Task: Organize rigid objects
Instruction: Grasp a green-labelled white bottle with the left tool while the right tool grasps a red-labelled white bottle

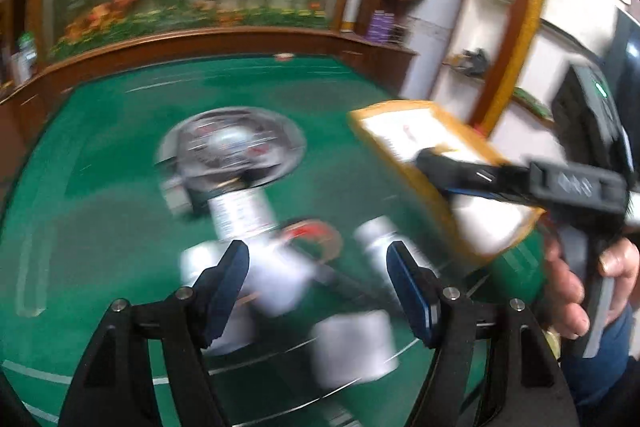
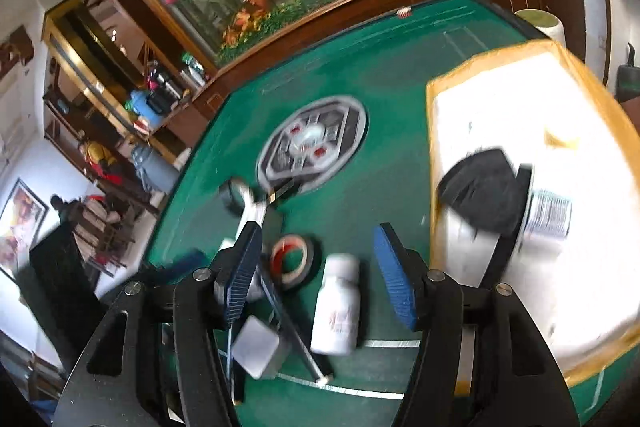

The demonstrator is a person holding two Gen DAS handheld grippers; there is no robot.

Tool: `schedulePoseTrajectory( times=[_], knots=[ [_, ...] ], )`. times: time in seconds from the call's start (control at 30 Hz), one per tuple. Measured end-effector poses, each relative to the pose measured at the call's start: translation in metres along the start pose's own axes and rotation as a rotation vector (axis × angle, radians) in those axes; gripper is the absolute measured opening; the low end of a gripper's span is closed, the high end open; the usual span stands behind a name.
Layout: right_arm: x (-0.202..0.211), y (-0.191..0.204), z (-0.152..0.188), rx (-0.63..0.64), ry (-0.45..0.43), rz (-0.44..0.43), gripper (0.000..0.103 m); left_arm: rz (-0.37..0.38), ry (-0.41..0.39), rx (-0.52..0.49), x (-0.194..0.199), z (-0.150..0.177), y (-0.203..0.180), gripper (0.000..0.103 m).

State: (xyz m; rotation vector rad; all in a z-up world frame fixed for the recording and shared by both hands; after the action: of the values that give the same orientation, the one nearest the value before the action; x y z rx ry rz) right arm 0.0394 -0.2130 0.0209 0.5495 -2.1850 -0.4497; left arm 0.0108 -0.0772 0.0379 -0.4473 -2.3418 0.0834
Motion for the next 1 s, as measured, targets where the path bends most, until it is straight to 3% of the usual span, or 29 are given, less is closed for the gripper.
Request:
schedulePoseTrajectory(
  times=[0.2, 0.37, 0.47, 0.53, 0.63, 0.8, 0.97, 1.0],
  knots=[
    [-0.025, 0.012, 0.042, 0.076, 0.071, 0.031, 0.059, -0.046, 0.048, 0.133, 0.002, 0.021, 0.057, 0.072],
    [-0.029, 0.008, 0.044, 0.11, 0.066, 0.099, 0.059, -0.041, 0.089, 0.157, -0.018, 0.024, 0.055, 0.071],
    [-0.026, 0.007, 0.043, 0.11, 0.065, 0.09, 0.059, -0.057, 0.12, 0.158, -0.032, 0.023, 0.055, 0.071],
    [-0.025, 0.007, 0.044, 0.119, 0.064, 0.096, 0.059, -0.081, 0.147, 0.151, -0.041, 0.025, 0.056, 0.058],
    [-0.027, 0.008, 0.047, 0.135, 0.073, 0.108, 0.059, -0.081, 0.166, 0.148, -0.048, 0.026, 0.059, 0.051],
    [-0.039, 0.011, 0.05, 0.167, 0.108, 0.147, 0.053, -0.127, 0.175, 0.087, -0.052, 0.025, 0.065, 0.046],
    [-0.059, 0.01, 0.052, 0.202, 0.15, 0.227, 0.034, -0.185, 0.15, 0.022, -0.054, 0.025, 0.069, 0.046],
    [-0.063, 0.008, 0.053, 0.198, 0.155, 0.235, 0.034, -0.2, 0.149, 0.014, -0.055, 0.024, 0.07, 0.046]
  ],
)
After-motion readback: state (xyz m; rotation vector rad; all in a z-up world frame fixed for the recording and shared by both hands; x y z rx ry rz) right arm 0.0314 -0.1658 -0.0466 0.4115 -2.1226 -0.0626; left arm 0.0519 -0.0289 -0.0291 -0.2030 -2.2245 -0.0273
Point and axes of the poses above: each gripper's, at about its wrist camera, not at the fingertips, and x roughly against the way its jaws point, y to its left, z to its underside, the point moved 5 cm from there along -x, roughly the way its jaws point, and after that the axes turned 1 degree about z, right-handed, at the moved point
